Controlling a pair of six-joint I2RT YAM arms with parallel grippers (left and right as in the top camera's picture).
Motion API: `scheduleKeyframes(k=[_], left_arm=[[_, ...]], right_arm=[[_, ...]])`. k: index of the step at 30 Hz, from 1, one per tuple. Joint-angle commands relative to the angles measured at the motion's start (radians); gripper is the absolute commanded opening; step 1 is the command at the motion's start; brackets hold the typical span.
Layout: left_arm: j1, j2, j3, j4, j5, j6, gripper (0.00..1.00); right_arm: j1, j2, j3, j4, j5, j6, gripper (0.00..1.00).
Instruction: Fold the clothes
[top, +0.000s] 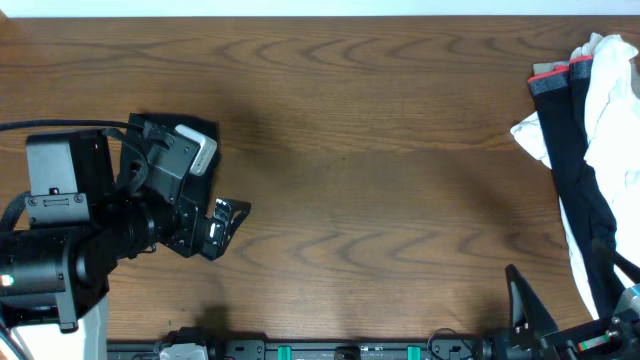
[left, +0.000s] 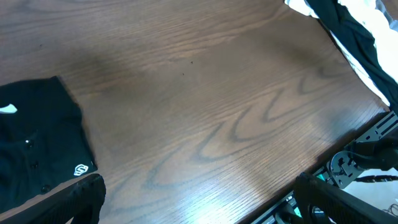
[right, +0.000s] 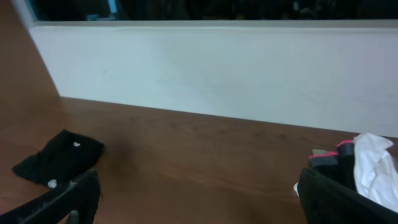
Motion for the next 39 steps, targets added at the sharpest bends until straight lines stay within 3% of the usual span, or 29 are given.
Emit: scheduleKeyframes(k=[1, 12, 18, 26, 32, 39], left_arm=[[-0.005, 0.005, 0.011, -0.002, -0.009, 0.013, 0.98], [-0.005, 0.005, 0.011, -0.002, -0.009, 0.013, 0.98], [-0.005, 0.005, 0.011, -0.002, -0.009, 0.013, 0.98], [-0.005, 0.005, 0.011, -0.002, -0.009, 0.013, 0.98], [-0.005, 0.005, 0.011, -0.002, -0.009, 0.013, 0.98], [-0.005, 0.005, 0.011, -0.001, -0.009, 0.013, 0.98]], right_arm=[[-0.010, -0.001, 0.000, -0.024, -0.011, -0.013, 0.99], [-0.016, -0.002, -0.059, -0.103, 0.068, -0.042, 0.99], [-0.090, -0.063, -0.374, 0.003, 0.090, -0.047, 0.99], [-0.074, -0.247, -0.811, 0.249, 0.031, -0.036, 0.99], [-0.071, -0.367, -0.982, 0.290, 0.031, 0.004, 0.99], [-0.071, -0.385, -1.076, 0.321, 0.031, 0.004, 0.99]])
